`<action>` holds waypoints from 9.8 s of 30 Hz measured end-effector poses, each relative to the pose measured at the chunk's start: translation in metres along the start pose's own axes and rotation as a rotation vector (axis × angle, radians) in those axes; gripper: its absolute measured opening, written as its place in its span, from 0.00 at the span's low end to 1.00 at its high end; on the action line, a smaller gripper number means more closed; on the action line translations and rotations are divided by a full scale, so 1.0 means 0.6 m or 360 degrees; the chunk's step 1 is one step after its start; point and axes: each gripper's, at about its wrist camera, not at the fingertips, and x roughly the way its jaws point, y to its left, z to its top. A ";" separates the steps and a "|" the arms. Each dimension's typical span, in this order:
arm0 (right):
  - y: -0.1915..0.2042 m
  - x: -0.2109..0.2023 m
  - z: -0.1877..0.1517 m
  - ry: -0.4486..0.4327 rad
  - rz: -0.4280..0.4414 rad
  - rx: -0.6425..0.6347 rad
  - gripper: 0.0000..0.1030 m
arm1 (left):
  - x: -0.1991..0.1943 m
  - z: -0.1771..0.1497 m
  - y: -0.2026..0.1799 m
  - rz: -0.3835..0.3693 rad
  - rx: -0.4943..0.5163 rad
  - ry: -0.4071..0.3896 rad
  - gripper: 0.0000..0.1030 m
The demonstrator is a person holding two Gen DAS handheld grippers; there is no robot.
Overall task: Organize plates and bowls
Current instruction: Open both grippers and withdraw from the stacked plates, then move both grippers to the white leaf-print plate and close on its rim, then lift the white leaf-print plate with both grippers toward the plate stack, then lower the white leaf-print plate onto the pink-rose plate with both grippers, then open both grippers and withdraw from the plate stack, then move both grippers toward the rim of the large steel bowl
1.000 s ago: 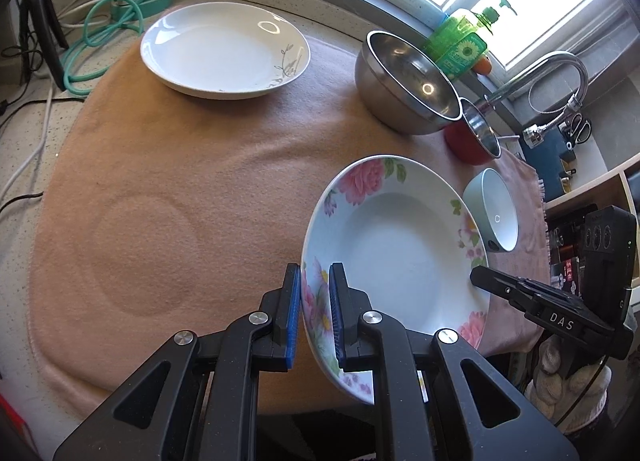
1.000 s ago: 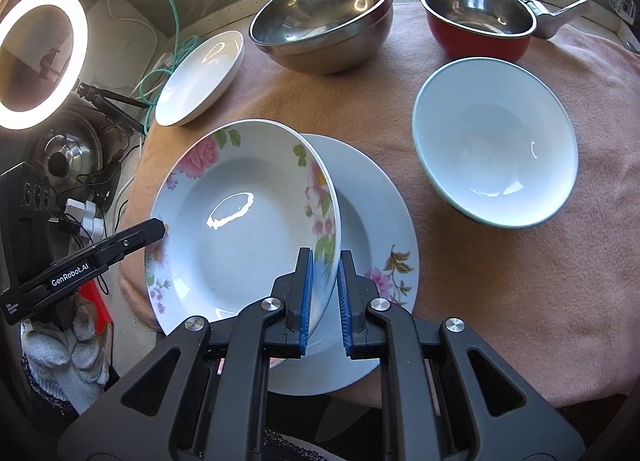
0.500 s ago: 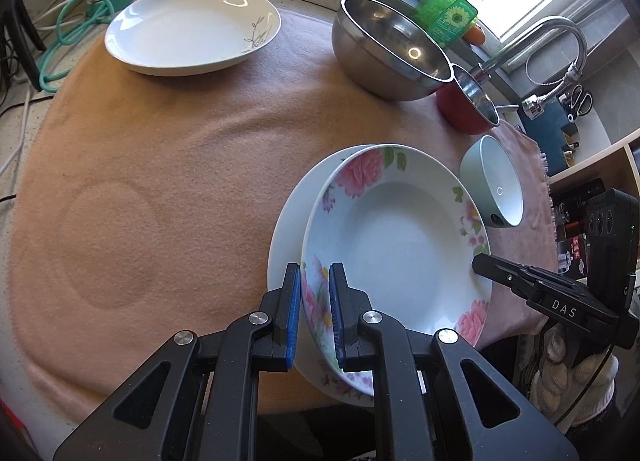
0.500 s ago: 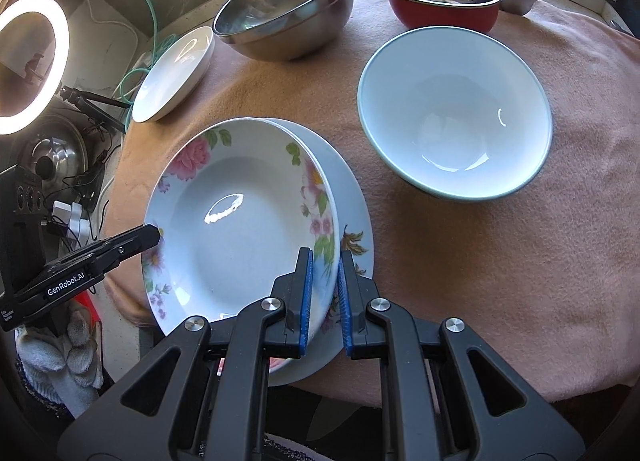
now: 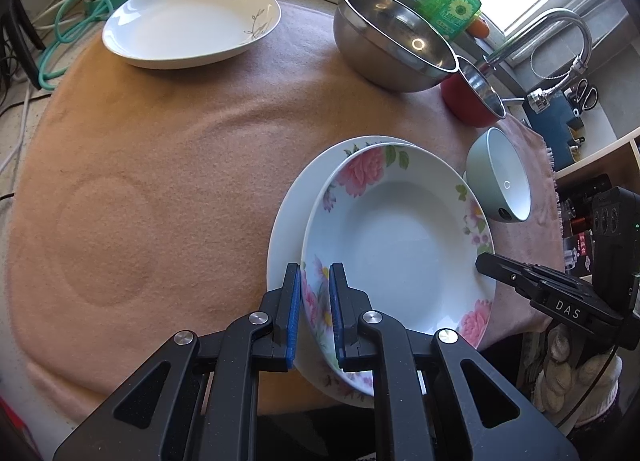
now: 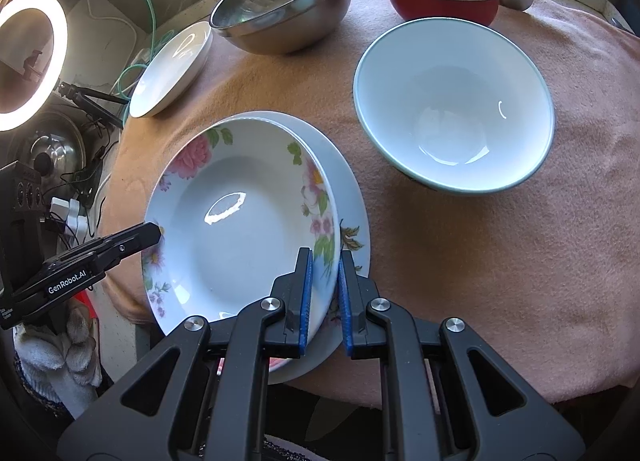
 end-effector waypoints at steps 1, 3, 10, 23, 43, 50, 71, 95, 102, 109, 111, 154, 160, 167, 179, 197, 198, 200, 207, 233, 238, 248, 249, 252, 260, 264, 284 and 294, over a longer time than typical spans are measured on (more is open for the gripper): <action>0.001 0.001 0.000 0.0002 -0.0003 -0.0006 0.13 | 0.000 0.000 -0.001 0.0001 0.0001 0.0001 0.12; 0.005 0.002 0.000 0.0007 -0.0010 -0.0020 0.15 | 0.000 0.001 0.000 0.0000 -0.0003 0.0000 0.12; 0.012 0.004 0.003 0.0011 -0.0021 -0.0051 0.22 | 0.001 0.002 -0.001 0.0010 0.0010 0.0002 0.12; 0.020 -0.014 0.006 -0.0041 -0.0070 -0.0098 0.32 | -0.007 0.006 0.002 -0.0005 0.0003 -0.0016 0.14; 0.037 -0.045 0.020 -0.0144 -0.0060 -0.0065 0.80 | -0.033 0.016 0.020 -0.0021 -0.0039 -0.0085 0.53; 0.058 -0.053 0.032 -0.0174 -0.0028 -0.0047 0.80 | -0.049 0.031 0.036 -0.0014 -0.0046 -0.0123 0.53; 0.191 -0.015 0.114 -0.0263 0.0150 -0.0021 0.80 | -0.098 0.176 0.177 0.0077 -0.0032 -0.0312 0.53; 0.249 0.119 0.243 -0.0170 0.0139 0.0108 0.49 | -0.012 0.356 0.277 0.0110 0.0125 -0.0232 0.41; 0.249 0.154 0.267 -0.0113 0.0146 0.0136 0.31 | 0.010 0.378 0.294 0.0087 0.0116 -0.0188 0.23; 0.237 0.176 0.284 -0.0079 0.0156 0.0200 0.22 | 0.021 0.386 0.302 0.0051 0.0088 -0.0162 0.18; 0.235 0.179 0.286 -0.0077 0.0149 0.0204 0.21 | 0.021 0.385 0.303 0.0048 0.0088 -0.0160 0.15; 0.256 0.153 0.220 -0.0031 0.0155 0.0102 0.12 | -0.035 0.285 0.321 0.0016 -0.0093 -0.0201 0.10; 0.248 0.134 0.200 -0.0046 0.0178 0.0095 0.12 | -0.054 0.263 0.302 -0.0002 -0.0110 -0.0229 0.10; 0.236 0.100 0.180 -0.0084 0.0207 0.0068 0.12 | -0.082 0.241 0.273 -0.0035 -0.0127 -0.0277 0.10; 0.200 0.035 0.140 -0.0118 0.0216 -0.0012 0.12 | -0.120 0.186 0.198 -0.0075 -0.0147 -0.0387 0.10; 0.076 -0.048 0.046 -0.0084 0.0184 -0.0039 0.12 | -0.104 0.095 0.067 -0.0121 -0.0136 -0.0401 0.10; 0.071 -0.049 0.042 -0.0079 0.0177 -0.0043 0.12 | -0.101 0.090 0.061 -0.0120 -0.0133 -0.0395 0.10; 0.056 -0.052 0.034 -0.0071 0.0164 -0.0043 0.12 | -0.094 0.081 0.050 -0.0116 -0.0128 -0.0377 0.10; 0.024 -0.052 0.018 -0.0045 0.0131 -0.0031 0.12 | -0.068 0.052 0.023 -0.0118 -0.0124 -0.0305 0.10; 0.002 -0.025 -0.006 0.0014 0.0064 -0.0063 0.12 | -0.022 0.020 0.001 -0.0037 -0.0056 -0.0156 0.10; 0.009 -0.024 -0.006 0.0022 0.0031 -0.0103 0.12 | -0.022 0.020 -0.002 -0.0027 -0.0046 -0.0154 0.10; 0.022 -0.020 -0.005 0.0038 -0.0002 -0.0148 0.17 | -0.020 0.022 -0.002 -0.0020 -0.0025 -0.0134 0.10; 0.023 -0.019 -0.005 0.0039 -0.0004 -0.0151 0.19 | -0.020 0.023 -0.002 -0.0016 -0.0021 -0.0131 0.10; 0.025 -0.018 -0.007 0.0044 -0.0015 -0.0162 0.22 | -0.019 0.022 -0.002 -0.0010 -0.0008 -0.0119 0.10; 0.025 -0.017 -0.008 0.0050 -0.0006 -0.0158 0.25 | -0.019 0.022 -0.004 -0.0009 0.0001 -0.0116 0.10; 0.022 -0.020 -0.009 0.0040 -0.0002 -0.0150 0.25 | -0.019 0.023 -0.003 -0.0014 -0.0002 -0.0111 0.10; 0.010 -0.101 -0.006 -0.0213 0.0019 -0.0059 0.78 | -0.064 0.039 -0.005 -0.0018 0.0037 -0.0193 0.49; -0.010 -0.136 0.012 -0.0324 0.0048 0.0049 0.78 | -0.078 0.060 0.001 -0.0054 0.0009 -0.0227 0.51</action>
